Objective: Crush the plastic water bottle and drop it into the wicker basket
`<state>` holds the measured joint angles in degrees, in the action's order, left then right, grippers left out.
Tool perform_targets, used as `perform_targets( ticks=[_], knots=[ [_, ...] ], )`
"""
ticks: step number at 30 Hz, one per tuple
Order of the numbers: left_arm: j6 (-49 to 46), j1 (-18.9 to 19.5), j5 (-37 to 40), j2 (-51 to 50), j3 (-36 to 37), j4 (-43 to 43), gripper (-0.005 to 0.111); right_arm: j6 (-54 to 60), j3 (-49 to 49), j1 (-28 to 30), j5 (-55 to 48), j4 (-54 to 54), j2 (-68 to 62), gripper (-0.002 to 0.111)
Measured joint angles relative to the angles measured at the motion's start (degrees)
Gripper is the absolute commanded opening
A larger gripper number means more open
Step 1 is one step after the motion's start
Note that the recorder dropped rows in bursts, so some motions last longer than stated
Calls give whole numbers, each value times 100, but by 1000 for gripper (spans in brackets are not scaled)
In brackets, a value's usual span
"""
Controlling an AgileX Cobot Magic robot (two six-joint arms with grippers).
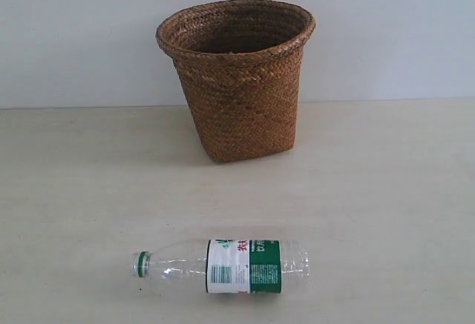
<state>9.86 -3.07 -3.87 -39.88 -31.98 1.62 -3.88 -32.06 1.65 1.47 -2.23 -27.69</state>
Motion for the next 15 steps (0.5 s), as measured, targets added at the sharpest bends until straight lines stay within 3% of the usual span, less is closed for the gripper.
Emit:
perform_targets(
  ticks=[8,15],
  knots=[
    [-546,0,1509,-1238,-1242,120,4,603,-1055,0,-1129,0,-1200,0],
    [-2366,-21,2907,-1781,-1921,-551,4,1401,-1964,-199,-2613,-173,-2284,0]
  ],
)
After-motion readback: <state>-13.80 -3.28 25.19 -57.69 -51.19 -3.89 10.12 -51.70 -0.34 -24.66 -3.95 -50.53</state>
